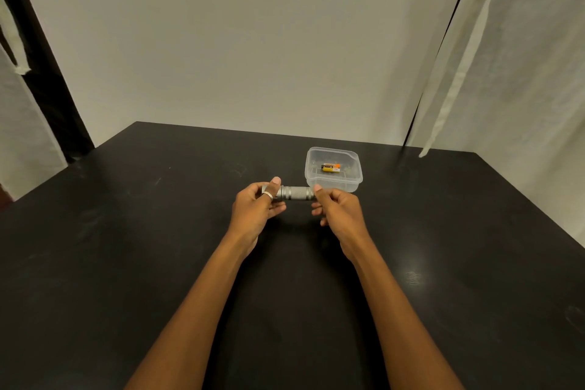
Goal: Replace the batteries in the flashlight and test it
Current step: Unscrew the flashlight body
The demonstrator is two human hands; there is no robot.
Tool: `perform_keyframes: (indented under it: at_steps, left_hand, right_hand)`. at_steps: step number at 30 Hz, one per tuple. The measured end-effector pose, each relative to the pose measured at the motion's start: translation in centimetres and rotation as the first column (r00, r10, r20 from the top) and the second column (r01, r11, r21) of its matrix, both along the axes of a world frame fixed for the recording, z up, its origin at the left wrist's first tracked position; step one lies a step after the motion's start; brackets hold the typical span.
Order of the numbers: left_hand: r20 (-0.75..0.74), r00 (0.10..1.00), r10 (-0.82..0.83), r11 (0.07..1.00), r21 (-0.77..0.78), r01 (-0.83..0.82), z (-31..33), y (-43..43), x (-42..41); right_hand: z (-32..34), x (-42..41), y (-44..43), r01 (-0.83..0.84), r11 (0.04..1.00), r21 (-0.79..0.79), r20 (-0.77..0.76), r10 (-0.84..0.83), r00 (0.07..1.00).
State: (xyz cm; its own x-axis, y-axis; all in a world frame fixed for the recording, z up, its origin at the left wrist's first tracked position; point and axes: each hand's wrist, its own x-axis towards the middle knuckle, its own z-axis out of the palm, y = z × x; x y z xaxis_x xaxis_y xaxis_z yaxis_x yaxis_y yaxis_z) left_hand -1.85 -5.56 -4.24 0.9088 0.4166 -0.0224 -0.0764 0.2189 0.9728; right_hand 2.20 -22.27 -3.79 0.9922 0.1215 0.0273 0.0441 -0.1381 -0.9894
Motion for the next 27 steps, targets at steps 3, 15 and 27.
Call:
perform_keyframes:
  at_steps: [3, 15, 27]
  left_hand:
    - [-0.006, 1.0, -0.003, 1.0, -0.005, 0.003, -0.03, 0.06, 0.06]
    - [0.004, 1.0, -0.001, 1.0, 0.002, 0.001, -0.29, 0.14, 0.2]
    - [0.004, 1.0, -0.014, 0.999, 0.029, 0.014, -0.51, 0.19, 0.28]
  right_hand:
    - [0.22, 0.09, -0.47, -0.071, 0.994, 0.078, 0.0, 0.071, 0.997]
    - [0.07, 0.19, -0.04, 0.007, 0.998, 0.061, -0.018, -0.006, 1.0]
    - [-0.12, 0.18, 0.21, 0.039, 0.998, 0.039, 0.029, -0.04, 0.999]
